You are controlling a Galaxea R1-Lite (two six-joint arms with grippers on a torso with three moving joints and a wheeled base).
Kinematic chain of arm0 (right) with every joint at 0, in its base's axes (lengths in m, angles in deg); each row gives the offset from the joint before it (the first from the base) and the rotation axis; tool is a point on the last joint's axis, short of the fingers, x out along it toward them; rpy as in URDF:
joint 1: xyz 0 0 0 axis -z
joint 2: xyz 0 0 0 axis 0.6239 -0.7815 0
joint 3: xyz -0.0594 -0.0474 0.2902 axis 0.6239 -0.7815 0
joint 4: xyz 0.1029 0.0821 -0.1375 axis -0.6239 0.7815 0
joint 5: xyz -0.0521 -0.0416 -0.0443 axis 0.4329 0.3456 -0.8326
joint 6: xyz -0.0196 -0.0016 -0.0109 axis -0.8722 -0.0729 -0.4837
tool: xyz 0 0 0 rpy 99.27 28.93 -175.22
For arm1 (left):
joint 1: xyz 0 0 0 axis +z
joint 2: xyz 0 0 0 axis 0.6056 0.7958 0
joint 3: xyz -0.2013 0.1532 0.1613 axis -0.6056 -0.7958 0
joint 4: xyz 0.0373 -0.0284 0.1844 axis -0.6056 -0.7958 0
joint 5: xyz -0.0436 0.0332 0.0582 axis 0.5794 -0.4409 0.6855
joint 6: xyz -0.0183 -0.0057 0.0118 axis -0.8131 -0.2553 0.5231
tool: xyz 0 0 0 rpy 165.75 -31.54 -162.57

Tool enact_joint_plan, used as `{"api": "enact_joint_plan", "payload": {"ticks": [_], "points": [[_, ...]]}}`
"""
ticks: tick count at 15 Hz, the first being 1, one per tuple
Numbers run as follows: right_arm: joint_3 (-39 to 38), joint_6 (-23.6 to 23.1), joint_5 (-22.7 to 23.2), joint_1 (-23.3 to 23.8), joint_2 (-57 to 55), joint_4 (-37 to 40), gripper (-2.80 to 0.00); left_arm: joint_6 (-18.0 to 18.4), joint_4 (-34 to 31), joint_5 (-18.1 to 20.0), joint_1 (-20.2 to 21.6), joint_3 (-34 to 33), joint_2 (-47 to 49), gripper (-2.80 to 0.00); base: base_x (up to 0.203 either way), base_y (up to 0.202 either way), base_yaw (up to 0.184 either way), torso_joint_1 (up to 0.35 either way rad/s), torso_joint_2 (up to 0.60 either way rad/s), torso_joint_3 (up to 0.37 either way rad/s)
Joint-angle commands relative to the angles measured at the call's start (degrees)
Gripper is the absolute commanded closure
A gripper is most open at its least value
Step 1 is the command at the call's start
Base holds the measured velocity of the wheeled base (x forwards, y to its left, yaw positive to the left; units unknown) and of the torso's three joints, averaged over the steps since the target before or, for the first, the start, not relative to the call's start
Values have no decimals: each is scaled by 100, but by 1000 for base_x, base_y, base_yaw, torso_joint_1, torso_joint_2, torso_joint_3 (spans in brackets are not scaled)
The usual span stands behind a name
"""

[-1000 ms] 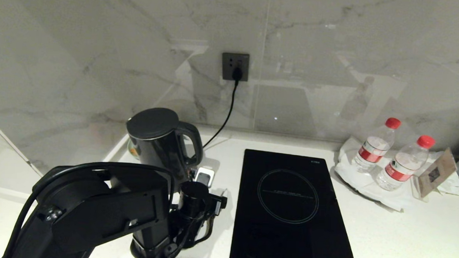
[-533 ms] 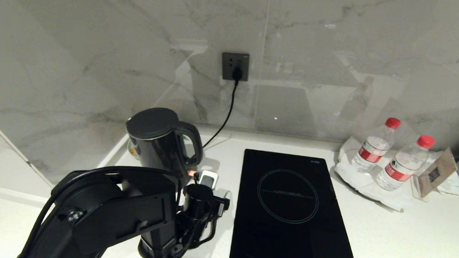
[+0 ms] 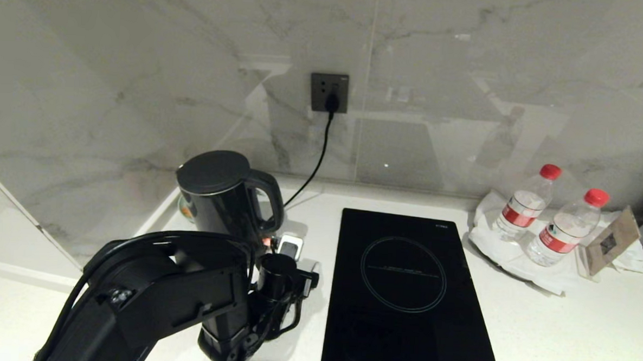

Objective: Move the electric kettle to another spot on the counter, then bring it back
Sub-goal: Finish boiling water

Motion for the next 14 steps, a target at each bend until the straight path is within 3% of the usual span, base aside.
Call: {"api": "enact_joint_plan", "payload": {"ticks": [1, 14], "points": [[0, -2, 2, 0, -6, 1, 0, 21, 40, -19, 83, 53, 58, -280, 0, 0, 0, 0, 0, 0], [0, -2, 2, 0, 0, -1, 0, 185, 13, -15, 124, 207, -83, -280, 0, 0, 0, 0, 0, 0]]}}
